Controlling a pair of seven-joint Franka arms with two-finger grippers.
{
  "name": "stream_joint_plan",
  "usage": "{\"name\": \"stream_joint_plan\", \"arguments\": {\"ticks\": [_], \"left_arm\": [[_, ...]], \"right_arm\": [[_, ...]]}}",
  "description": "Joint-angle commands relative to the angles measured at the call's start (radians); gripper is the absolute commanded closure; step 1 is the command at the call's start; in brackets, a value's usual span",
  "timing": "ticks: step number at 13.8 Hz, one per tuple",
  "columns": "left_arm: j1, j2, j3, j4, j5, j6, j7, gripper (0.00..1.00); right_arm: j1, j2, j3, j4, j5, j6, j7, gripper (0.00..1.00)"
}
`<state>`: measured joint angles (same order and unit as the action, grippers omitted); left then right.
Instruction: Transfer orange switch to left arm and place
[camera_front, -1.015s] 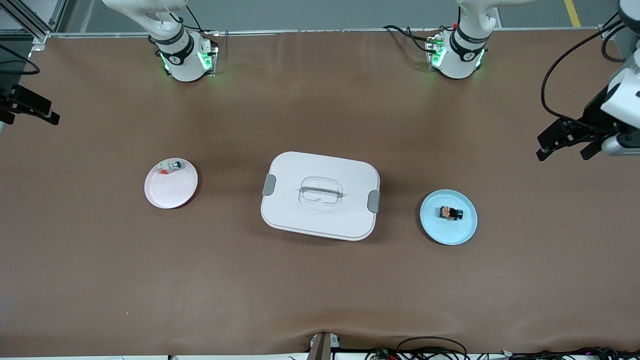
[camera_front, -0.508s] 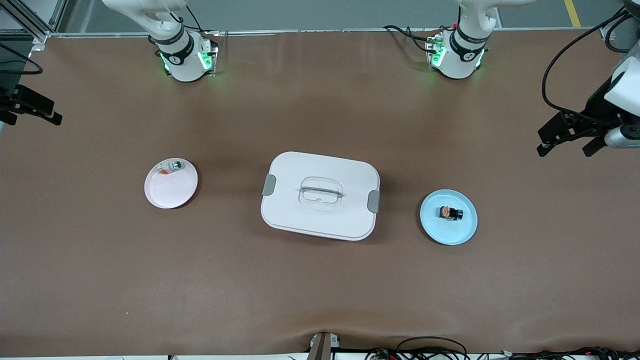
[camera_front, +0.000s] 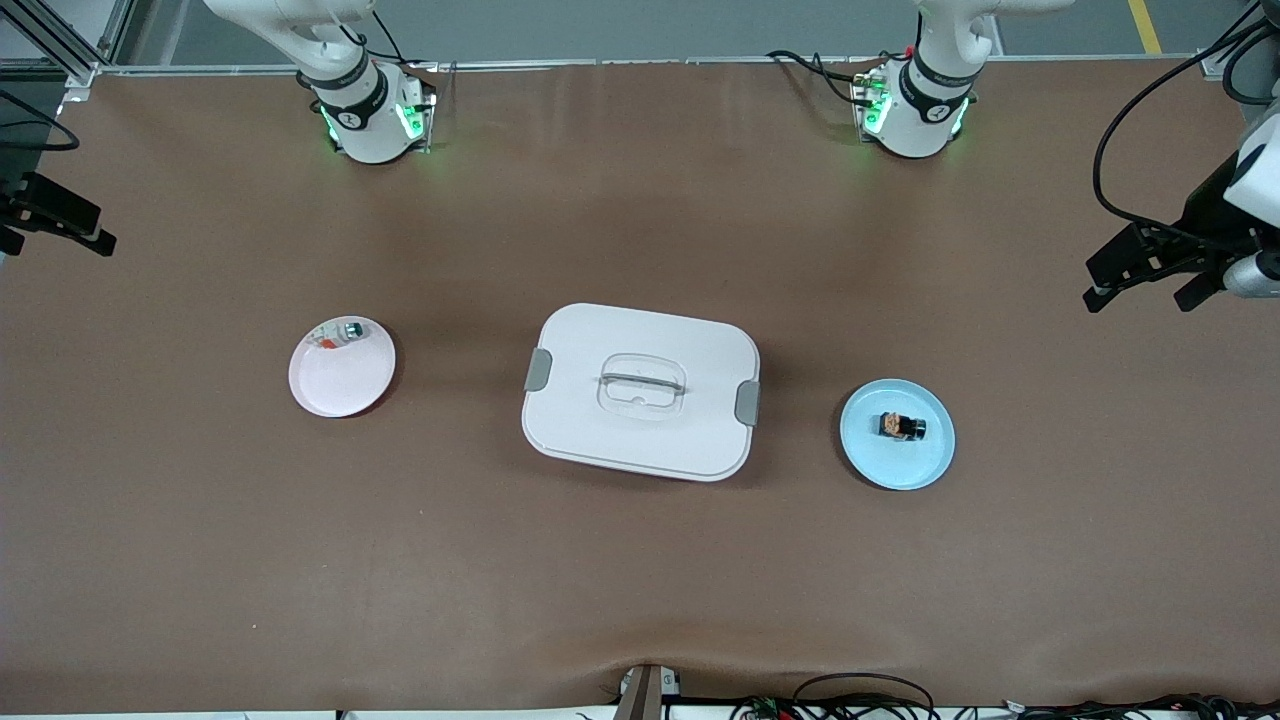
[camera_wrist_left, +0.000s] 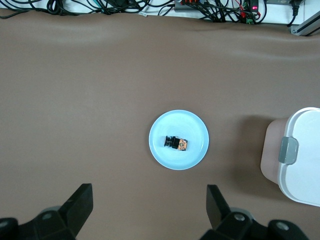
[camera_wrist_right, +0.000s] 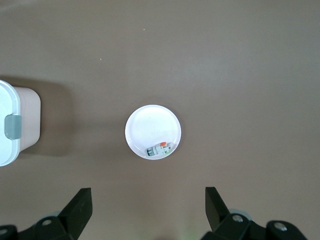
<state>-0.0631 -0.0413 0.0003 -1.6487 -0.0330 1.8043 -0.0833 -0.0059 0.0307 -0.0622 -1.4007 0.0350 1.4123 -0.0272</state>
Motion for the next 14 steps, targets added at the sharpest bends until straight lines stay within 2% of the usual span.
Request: {"name": "stream_joint_plan", "arguments": {"ticks": [1, 5, 8, 14], "left_arm": [[-0.007, -0.006, 0.003, 0.024, -0.007, -0.045, 0.01, 0.0], [-0.009, -0.048, 0.001, 0.024, -0.007, -0.15, 0.007, 0.0], [-0.009, -0.061, -0.025, 0.033, -0.008, -0.165, -0.004, 0.0], [-0.007, -0.061, -0.026, 0.026, -0.005, -0.212, 0.014, 0.0]], "right_arm": [[0.006, -0.029, 0.001, -0.026, -0.021, 0.016, -0.007, 0.0], [0.004, -0.029, 0.001, -0.026, -0.021, 0.02, 0.0, 0.0], [0.004, -0.029, 0.001, -0.026, -0.021, 0.022, 0.004, 0.0], [0.003, -0.029, -0.001, -0.027, -0.018, 0.031, 0.007, 0.0]]}}
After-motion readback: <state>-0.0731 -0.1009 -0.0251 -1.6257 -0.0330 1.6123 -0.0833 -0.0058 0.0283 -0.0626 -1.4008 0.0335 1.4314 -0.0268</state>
